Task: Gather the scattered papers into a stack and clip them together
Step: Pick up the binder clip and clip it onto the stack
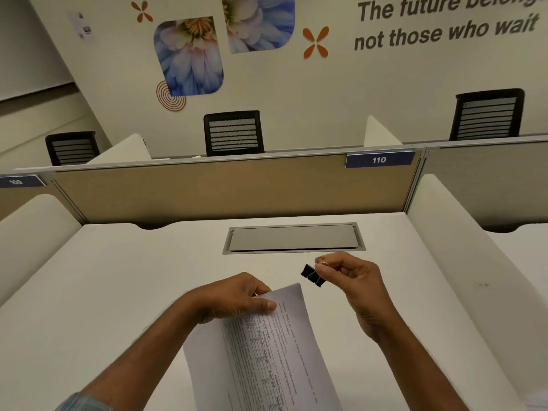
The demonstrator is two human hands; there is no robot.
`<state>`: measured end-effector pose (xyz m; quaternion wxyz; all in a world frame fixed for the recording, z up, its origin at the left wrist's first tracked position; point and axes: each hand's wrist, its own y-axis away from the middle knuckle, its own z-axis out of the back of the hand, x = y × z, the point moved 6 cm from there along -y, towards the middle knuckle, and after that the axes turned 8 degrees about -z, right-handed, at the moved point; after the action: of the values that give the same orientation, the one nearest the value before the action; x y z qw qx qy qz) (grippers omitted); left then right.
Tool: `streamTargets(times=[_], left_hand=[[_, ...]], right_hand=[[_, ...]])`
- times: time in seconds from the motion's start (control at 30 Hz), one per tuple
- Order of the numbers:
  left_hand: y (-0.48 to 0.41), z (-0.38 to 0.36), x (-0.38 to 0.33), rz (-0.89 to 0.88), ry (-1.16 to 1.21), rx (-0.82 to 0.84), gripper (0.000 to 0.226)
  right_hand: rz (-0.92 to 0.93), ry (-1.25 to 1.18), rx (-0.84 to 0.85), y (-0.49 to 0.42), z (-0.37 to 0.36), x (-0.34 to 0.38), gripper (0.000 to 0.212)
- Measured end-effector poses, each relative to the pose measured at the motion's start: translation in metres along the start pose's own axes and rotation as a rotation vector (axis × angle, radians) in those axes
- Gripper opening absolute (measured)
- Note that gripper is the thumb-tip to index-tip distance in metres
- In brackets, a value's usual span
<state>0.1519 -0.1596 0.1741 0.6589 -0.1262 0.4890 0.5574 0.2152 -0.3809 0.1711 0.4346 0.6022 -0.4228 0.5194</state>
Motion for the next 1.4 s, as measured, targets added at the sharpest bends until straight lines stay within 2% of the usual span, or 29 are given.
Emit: streamTargets(times=[0.4, 0.53, 0.77, 1.4], left_hand=[[0.017, -0.007, -0.001, 0.02, -0.02, -0.007, 0.034], [0.023, -0.008, -0.002, -0.003, -0.014, 0.005, 0.025], [0.03, -0.01, -0.004, -0.033, -0.021, 0.01, 0.036], [0.04, -0.002, 0.008, 0.008, -0.023, 0.013, 0.037]], right_hand=[[0.063, 0.161, 0.153, 0.015, -0.047, 0.025, 0.006], [0.08, 0.164, 0.213, 0.019, -0.057, 0.027, 0.004], [0.079, 0.207, 0.256, 0.021, -0.067, 0.025, 0.018], [0.047, 0.337, 0.46, 0.018, -0.092, 0.032, 0.02]])
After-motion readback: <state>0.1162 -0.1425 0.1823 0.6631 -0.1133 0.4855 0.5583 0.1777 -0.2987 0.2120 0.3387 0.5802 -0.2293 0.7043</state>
